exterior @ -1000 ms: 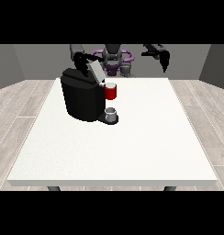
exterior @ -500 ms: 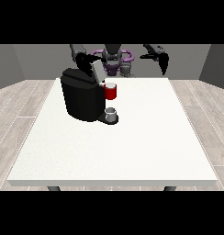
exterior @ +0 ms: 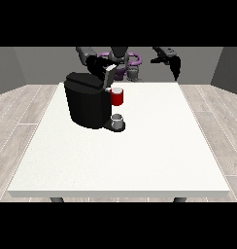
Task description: Insert the coffee pod into the coffee machine and close the lid
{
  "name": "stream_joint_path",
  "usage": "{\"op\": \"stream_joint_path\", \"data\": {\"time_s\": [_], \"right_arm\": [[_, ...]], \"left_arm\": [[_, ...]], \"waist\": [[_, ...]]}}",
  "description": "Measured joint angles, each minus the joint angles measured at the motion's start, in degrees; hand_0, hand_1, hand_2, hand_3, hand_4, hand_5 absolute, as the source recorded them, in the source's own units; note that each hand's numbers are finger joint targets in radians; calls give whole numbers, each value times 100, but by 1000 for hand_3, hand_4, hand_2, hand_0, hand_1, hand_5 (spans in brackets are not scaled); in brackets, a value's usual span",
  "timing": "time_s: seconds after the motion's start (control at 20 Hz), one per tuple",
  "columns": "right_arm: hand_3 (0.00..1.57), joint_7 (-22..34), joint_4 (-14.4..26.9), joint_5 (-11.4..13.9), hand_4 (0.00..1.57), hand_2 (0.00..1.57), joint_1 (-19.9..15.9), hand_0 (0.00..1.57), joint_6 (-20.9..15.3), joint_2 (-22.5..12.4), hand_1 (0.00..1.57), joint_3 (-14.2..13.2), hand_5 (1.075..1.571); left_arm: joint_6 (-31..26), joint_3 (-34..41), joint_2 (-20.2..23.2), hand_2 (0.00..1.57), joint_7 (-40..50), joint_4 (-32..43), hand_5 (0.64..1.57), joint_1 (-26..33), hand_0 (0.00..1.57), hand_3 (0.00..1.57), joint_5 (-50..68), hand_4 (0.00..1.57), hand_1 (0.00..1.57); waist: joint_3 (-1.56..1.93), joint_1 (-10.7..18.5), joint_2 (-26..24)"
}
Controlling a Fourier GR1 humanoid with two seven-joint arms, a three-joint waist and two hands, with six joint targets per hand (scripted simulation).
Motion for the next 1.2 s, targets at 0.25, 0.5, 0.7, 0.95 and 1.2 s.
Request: {"op": "stream_joint_path", "data": {"time_s": [0.25,0.5,0.7,0.95,1.2], "right_arm": [[0,75,41,265,124,0,-260,0,-105,100,0,170,1571],[0,69,214,439,73,0,-555,0,-191,127,0,166,1571],[0,-37,212,370,67,0,-541,0,-21,155,0,139,1571],[0,-340,-14,209,275,0,-246,0,142,432,0,328,1571],[0,-654,-406,-364,157,0,786,0,-73,622,0,851,1571]], "left_arm": [[-34,56,83,0,-117,159,1571,-30,0,0,79,181,0],[-44,-35,71,0,-178,126,1571,-86,0,0,101,0,0],[-63,-134,32,0,-308,63,1571,44,0,0,80,202,0],[44,-169,-46,0,-437,62,1571,137,0,0,45,245,0],[116,-230,-201,0,-575,201,1571,415,0,0,15,192,0]], "waist": [[1,28,31],[3,118,113],[2,82,-13],[4,-80,-250],[4,-313,-685]]}}
